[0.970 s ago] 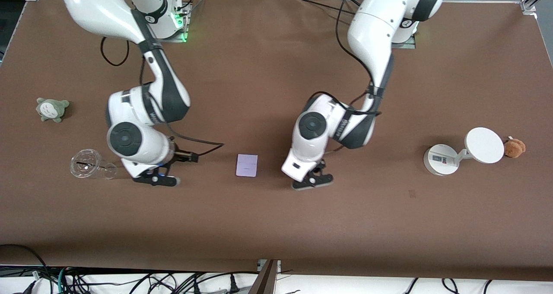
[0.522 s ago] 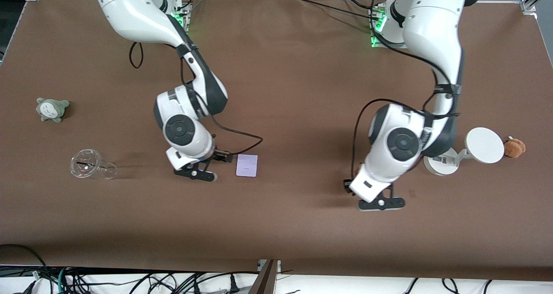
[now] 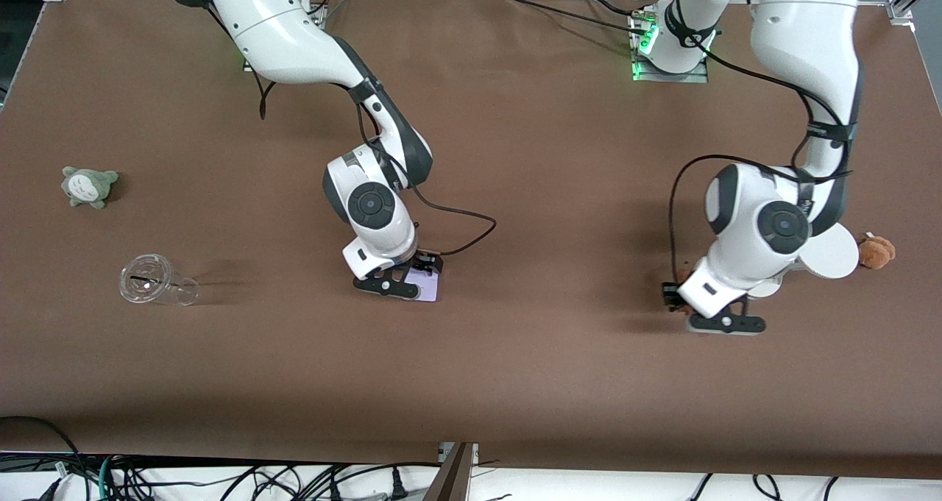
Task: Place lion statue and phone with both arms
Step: 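Move the lion with the left gripper while the right gripper grasps the phone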
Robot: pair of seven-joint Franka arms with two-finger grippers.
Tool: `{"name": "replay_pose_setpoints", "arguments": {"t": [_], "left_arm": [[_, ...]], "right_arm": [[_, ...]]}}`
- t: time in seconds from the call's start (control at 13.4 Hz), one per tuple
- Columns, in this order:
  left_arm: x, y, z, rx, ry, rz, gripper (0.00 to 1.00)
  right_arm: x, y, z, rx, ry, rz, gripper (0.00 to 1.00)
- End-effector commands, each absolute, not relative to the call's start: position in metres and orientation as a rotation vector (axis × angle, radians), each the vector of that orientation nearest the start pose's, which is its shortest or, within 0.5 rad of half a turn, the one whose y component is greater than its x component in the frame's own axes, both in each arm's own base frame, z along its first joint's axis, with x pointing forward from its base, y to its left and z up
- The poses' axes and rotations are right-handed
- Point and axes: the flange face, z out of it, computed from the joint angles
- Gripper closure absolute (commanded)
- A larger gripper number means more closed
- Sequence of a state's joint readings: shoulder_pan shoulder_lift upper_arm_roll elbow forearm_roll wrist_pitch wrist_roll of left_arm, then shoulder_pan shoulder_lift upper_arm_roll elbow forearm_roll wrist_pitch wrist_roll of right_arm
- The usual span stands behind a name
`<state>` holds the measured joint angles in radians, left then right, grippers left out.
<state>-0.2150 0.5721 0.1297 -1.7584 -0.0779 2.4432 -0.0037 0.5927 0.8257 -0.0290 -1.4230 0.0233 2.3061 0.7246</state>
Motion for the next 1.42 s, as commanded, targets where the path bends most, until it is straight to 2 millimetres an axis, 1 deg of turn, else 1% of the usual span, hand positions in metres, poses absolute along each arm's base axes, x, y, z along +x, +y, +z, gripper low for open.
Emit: {"name": "replay_pose_setpoints", "arguments": {"t": [0.0, 0.22, 0.37, 0.52, 0.75, 0.82, 0.9, 0.97, 1.12, 1.19, 1.27, 1.34], "left_arm": [[0.652, -0.058, 0.236, -3.130, 0.122, -0.161, 1.00], [0.653, -0.056, 0.227, -3.129, 0.117, -0.171, 1.00], [0.655, -0.056, 0.221, -3.130, 0.109, -0.180, 1.00], [0.656, -0.055, 0.210, -3.143, 0.073, -0.196, 1.00], [0.655, -0.059, 0.204, -3.154, 0.057, -0.185, 1.00], [0.656, -0.061, 0.205, -3.155, 0.058, -0.185, 0.89], [0.656, -0.062, 0.205, -3.155, 0.063, -0.185, 0.42], [0.656, -0.062, 0.205, -3.156, 0.061, -0.185, 0.00], [0.656, -0.065, 0.205, -3.155, 0.073, -0.185, 0.00], [0.656, -0.064, 0.210, -3.156, 0.071, -0.185, 0.00], [0.656, -0.063, 0.225, -3.162, 0.079, -0.173, 0.00], [0.653, -0.061, 0.242, -3.171, 0.076, -0.124, 0.00]], "right_arm": [[0.619, 0.403, 0.197, -3.074, 0.261, -0.139, 0.00], [0.620, 0.405, 0.192, -3.057, 0.255, -0.172, 0.00], [0.618, 0.405, 0.182, -3.067, 0.249, -0.162, 0.00], [0.616, 0.409, 0.180, -3.063, 0.238, -0.172, 0.00], [0.614, 0.411, 0.175, -3.065, 0.233, -0.168, 0.00], [0.614, 0.411, 0.175, -3.062, 0.230, -0.176, 0.00], [0.614, 0.411, 0.175, -3.061, 0.227, -0.182, 0.00], [0.614, 0.411, 0.172, -3.071, 0.211, -0.186, 0.00], [0.613, 0.410, 0.165, -3.082, 0.200, -0.187, 0.00], [0.615, 0.409, 0.166, -3.076, 0.200, -0.199, 0.00], [0.615, 0.409, 0.166, -3.077, 0.199, -0.200, 0.10], [0.615, 0.409, 0.166, -3.077, 0.196, -0.199, 0.34]]}}
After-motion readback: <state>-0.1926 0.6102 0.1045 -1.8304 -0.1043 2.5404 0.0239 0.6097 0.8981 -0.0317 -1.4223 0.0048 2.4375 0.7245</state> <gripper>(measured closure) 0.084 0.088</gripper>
